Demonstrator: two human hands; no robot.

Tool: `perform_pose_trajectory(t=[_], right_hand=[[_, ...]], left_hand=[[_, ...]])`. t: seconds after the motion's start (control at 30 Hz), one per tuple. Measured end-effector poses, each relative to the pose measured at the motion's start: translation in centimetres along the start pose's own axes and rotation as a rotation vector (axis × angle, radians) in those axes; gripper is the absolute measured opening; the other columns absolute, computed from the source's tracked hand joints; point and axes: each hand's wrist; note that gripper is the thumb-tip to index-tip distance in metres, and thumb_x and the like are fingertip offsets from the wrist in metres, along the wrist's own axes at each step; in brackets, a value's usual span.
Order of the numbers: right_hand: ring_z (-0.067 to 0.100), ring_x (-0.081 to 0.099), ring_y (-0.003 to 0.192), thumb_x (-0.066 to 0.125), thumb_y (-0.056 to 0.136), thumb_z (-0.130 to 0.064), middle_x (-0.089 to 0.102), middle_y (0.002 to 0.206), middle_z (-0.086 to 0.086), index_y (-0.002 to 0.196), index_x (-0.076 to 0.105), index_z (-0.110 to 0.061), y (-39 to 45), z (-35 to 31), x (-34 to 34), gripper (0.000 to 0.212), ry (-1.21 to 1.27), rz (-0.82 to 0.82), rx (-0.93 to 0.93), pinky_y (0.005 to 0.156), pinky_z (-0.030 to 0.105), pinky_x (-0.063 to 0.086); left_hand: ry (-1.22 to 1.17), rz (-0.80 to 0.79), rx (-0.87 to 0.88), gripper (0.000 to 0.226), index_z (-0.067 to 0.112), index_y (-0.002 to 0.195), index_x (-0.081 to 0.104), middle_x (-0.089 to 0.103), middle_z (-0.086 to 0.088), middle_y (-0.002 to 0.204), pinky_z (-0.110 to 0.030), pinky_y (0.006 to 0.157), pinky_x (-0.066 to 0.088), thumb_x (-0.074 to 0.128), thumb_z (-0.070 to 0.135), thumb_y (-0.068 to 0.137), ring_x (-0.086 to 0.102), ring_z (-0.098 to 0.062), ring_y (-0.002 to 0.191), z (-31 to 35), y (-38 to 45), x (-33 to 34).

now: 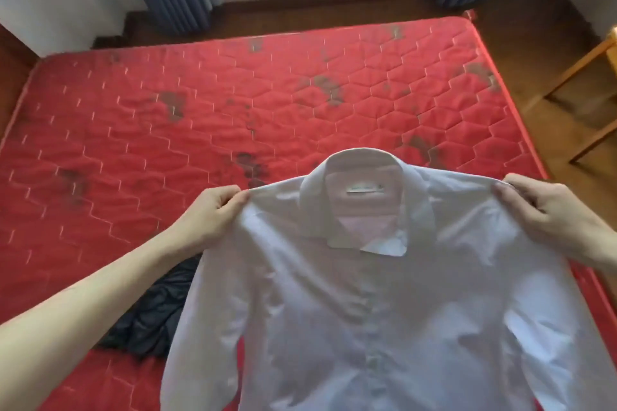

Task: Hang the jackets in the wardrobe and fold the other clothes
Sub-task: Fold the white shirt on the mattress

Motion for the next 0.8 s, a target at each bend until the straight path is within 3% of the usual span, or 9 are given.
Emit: perform_pose_trajectory(t=[0.13, 0.27, 0.37, 0.5, 0.57, 0.7, 0.8], right_hand=[[0.027, 0.05, 0.049, 0.047, 0.105, -0.038, 0.05, 0.05, 0.004, 0.078, 0.045, -0.018, 7.0, 8.1, 9.9, 0.035, -0.169, -0.047, 0.041, 0.052, 0.035, 0.04], [0.039, 0.056, 0.068, 0.045, 0.107, -0.042, 0.059, 0.063, 0.01, 0.077, 0.046, -0.022, 11.2, 13.9, 18.4, 0.036, -0.261, -0.009, 0.137, 0.068, 0.051, 0.05], [0.047, 0.063, 0.085, 0.039, 0.107, -0.047, 0.066, 0.082, 0.021, 0.088, 0.053, -0.021, 13.6, 16.8, 22.6, 0.035, -0.354, -0.01, 0.192, 0.073, 0.052, 0.049], [0.048, 0.063, 0.083, 0.037, 0.107, -0.048, 0.065, 0.085, 0.026, 0.083, 0.046, -0.02, 18.6, 17.5, 23.6, 0.038, -0.44, -0.001, 0.119, 0.066, 0.045, 0.041], [0.049, 0.064, 0.089, 0.039, 0.109, -0.045, 0.066, 0.094, 0.03, 0.09, 0.055, -0.014, 21.7, 16.9, 23.3, 0.04, -0.495, 0.026, 0.072, 0.067, 0.045, 0.04], [0.052, 0.061, 0.112, 0.041, 0.11, -0.038, 0.065, 0.117, 0.035, 0.114, 0.065, -0.005, 28.3, 14.2, 23.1, 0.041, -0.534, 0.178, 0.11, 0.092, 0.051, 0.044], [0.045, 0.045, 0.135, 0.044, 0.108, -0.031, 0.053, 0.141, 0.028, 0.135, 0.053, -0.006, 31.2, 12.3, 23.7, 0.038, -0.483, 0.279, 0.191, 0.11, 0.053, 0.035]], left_hand=[[0.153, 0.167, 0.001, 0.044, 0.018, 0.07, 0.037, 0.04, 0.009, 0.06, -0.039, 0.06, 0.031, 0.047, 0.036, 0.109, 0.039, -0.016, 0.061, -9.1, 8.1, 8.1], [0.367, 0.212, -0.039, 0.04, 0.022, 0.076, 0.048, 0.058, 0.005, 0.069, -0.04, 0.064, 0.038, 0.044, 0.047, 0.107, 0.056, -0.025, 0.075, -15.2, 13.5, 14.5], [0.519, 0.219, -0.001, 0.038, 0.022, 0.084, 0.054, 0.068, -0.003, 0.081, -0.043, 0.069, 0.043, 0.043, 0.049, 0.107, 0.064, -0.036, 0.087, -17.2, 17.1, 17.0], [0.7, 0.264, 0.034, 0.037, 0.021, 0.091, 0.059, 0.072, -0.016, 0.089, -0.04, 0.07, 0.036, 0.044, 0.05, 0.107, 0.069, -0.041, 0.089, -17.4, 22.4, 17.2], [0.742, 0.281, 0.028, 0.036, 0.018, 0.093, 0.061, 0.072, -0.019, 0.093, -0.039, 0.07, 0.036, 0.046, 0.047, 0.108, 0.069, -0.042, 0.091, -16.9, 25.0, 16.4], [0.729, 0.437, 0.001, 0.037, 0.011, 0.092, 0.065, 0.068, -0.024, 0.104, -0.046, 0.081, 0.041, 0.049, 0.04, 0.107, 0.062, -0.042, 0.1, -15.7, 29.9, 15.4], [0.696, 0.588, -0.105, 0.036, 0.006, 0.124, 0.058, 0.053, -0.023, 0.133, -0.055, 0.107, 0.035, 0.044, 0.035, 0.108, 0.046, -0.041, 0.129, -14.4, 32.0, 15.9]])
Point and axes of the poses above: each hand's wrist, its own y-axis towards the middle knuckle, its own x-axis out of the palm, z = x × y
